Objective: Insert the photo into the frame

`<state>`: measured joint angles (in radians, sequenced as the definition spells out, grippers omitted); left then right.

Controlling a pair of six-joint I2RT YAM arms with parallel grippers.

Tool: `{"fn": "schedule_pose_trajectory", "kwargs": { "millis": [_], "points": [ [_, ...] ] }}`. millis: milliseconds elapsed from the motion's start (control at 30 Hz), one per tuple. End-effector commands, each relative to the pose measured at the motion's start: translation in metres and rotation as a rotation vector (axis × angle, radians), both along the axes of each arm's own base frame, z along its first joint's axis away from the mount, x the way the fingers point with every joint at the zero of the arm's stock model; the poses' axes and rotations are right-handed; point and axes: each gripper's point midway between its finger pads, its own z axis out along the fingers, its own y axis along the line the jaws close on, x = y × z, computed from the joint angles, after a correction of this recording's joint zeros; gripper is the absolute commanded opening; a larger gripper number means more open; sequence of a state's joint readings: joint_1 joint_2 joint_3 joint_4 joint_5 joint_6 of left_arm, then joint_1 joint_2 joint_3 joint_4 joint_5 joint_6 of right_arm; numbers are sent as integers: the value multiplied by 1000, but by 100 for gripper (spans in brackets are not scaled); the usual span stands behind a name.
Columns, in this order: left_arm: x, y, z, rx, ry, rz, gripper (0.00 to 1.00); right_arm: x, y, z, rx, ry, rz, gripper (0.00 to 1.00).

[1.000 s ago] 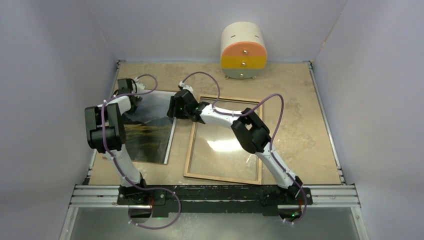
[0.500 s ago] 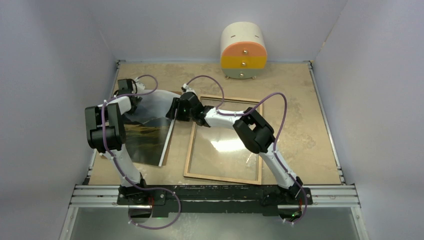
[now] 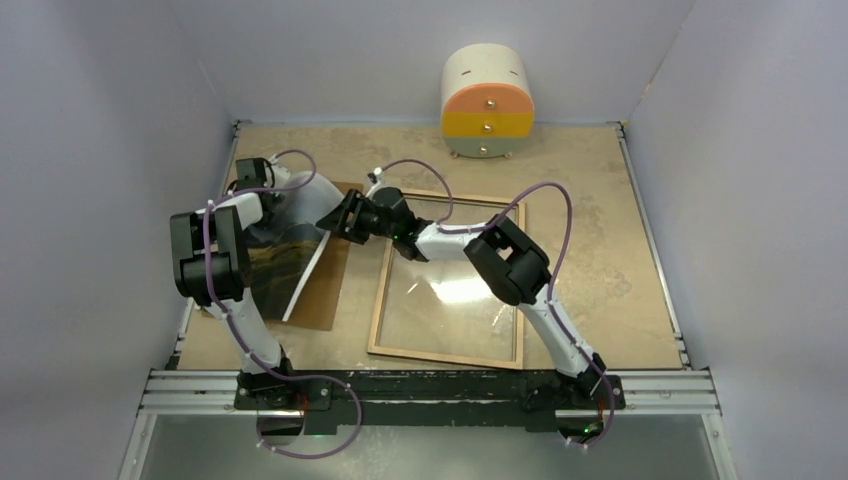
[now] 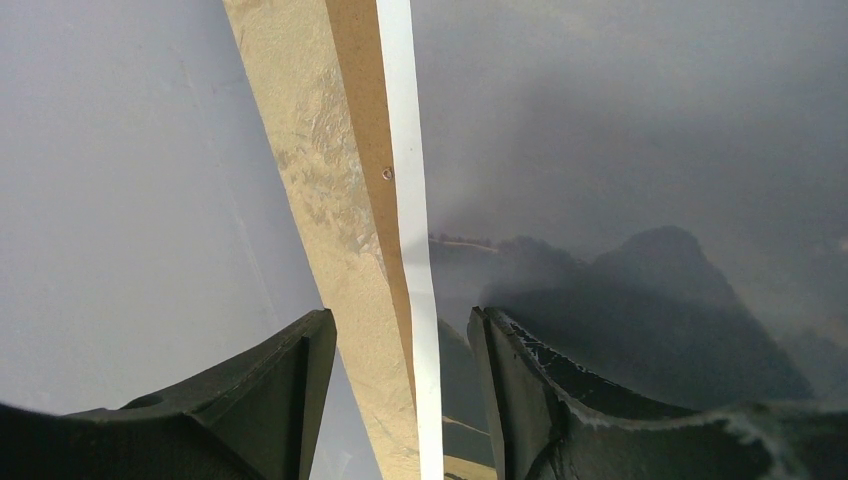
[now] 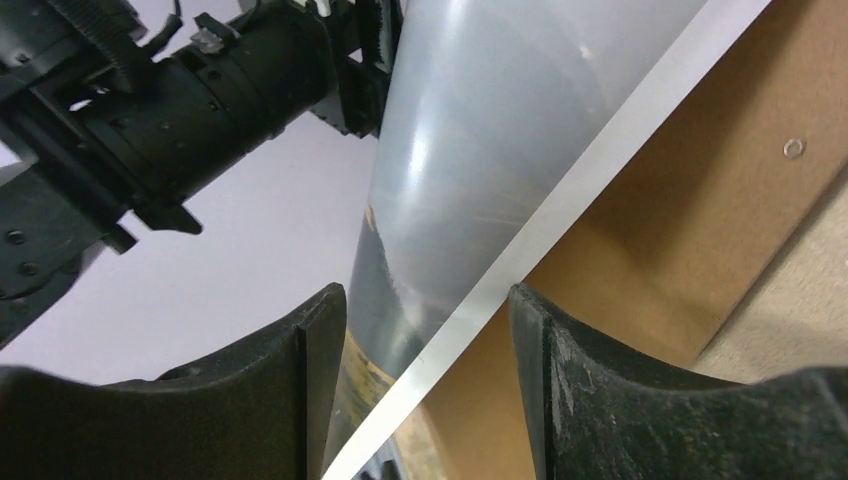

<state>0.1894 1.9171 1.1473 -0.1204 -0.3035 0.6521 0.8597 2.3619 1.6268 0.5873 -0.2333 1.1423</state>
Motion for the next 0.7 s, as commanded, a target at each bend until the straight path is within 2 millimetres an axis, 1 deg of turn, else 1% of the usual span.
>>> {"fn": "schedule_pose_trajectory", "kwargs": {
  "millis": [0,67,100,233,333,500,667],
  "points": [
    [-58,-33,-76,-165,269,-43,57,-2,-3,51,307,60,26,64],
    [-57,-33,-76,-165,268,-43,57,1,-2,55,361,81,15,66],
    [-57,-33,-75,-165,267,-43,57,5,-1,55,363,76,3,67],
    [-57,-32,-75,-165,266,-43,56,7,3,58,341,52,0,69],
    [-56,-31,-74,-168,261,-36,56,7,3,55,331,61,-2,67],
    [-55,-32,-73,-177,259,-34,56,0,10,52,350,75,15,64],
    [-56,-32,-73,-177,259,-35,56,-4,17,63,457,99,63,63]
  ]
}}
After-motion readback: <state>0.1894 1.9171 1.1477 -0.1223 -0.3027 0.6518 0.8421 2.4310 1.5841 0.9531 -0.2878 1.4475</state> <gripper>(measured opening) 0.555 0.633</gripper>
